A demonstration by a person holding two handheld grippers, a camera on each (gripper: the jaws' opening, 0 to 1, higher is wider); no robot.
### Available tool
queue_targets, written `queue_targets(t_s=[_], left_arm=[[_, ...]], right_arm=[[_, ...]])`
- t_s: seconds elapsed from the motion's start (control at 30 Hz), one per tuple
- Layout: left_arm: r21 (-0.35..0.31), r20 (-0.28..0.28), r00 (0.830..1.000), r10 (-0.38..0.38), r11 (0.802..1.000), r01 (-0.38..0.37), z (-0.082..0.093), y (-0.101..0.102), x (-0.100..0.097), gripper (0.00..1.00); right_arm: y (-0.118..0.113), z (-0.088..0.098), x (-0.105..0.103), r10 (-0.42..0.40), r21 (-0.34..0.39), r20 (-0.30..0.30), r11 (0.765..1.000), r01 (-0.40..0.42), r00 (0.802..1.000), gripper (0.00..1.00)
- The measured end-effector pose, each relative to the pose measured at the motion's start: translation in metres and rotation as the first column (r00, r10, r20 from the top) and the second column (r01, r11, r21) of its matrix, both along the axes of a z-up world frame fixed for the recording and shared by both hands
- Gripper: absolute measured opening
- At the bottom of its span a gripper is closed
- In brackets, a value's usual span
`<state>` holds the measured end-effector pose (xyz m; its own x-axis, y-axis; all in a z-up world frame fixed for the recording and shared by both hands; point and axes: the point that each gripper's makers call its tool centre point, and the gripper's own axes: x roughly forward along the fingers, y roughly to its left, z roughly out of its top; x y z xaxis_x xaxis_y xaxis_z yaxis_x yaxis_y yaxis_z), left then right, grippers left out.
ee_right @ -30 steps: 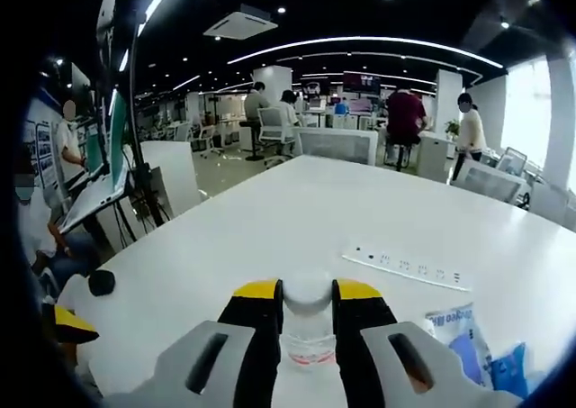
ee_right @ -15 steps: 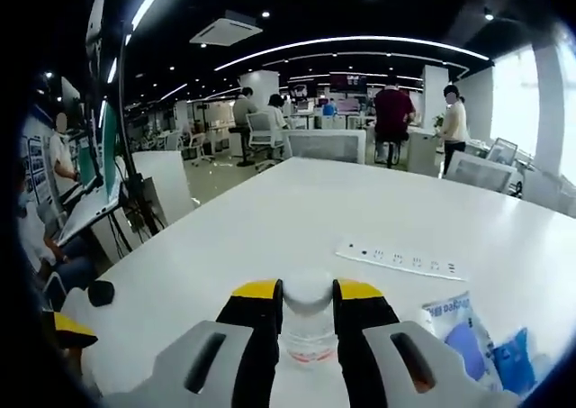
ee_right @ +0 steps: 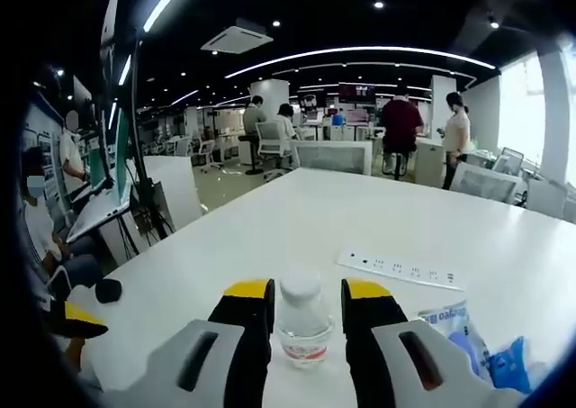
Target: Arrange the tabletop items into an orderly group along one side of the table until the central work area is clear of visible clutter.
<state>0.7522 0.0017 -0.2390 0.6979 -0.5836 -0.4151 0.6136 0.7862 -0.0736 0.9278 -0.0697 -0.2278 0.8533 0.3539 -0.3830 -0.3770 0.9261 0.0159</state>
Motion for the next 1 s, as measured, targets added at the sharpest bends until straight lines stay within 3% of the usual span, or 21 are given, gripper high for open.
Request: queue_targets(t_s=[0.17, 0.3, 0.57, 1.0], left_arm=[[0.001, -0.004, 1.000, 0.000, 1.000, 0.000, 0.002, -0.005, 0.001, 0.92], [0.000, -0.005, 1.000, 0.002, 1.000, -0.002, 0.003, -0.010, 0.003, 0.93], [-0.011, -0.017, 1.000, 0.001, 1.000, -0.001, 0.003, -0.024, 0.006, 0.96], [-0.017, -0.011, 0.998, 0.057, 0.998, -0.057, 0.005, -0.033, 0.018, 1.00]], right_arm=[[-0.013, 0.011, -0.014, 0.007, 0.031, 0.022, 0.999, -0.008, 1.000, 0.35], [-0.026, 0.015, -0.029, 0.023, 0.062, 0.028, 0.998, -0.025, 0.999, 0.47], [-0.058, 0.005, -0.070, 0.055, 0.058, 0.022, 0.997, -0.057, 0.998, 0.59], [-0.121, 0.003, -0.109, 0.101, 0.035, 0.042, 0.994, -0.103, 0.994, 0.80]])
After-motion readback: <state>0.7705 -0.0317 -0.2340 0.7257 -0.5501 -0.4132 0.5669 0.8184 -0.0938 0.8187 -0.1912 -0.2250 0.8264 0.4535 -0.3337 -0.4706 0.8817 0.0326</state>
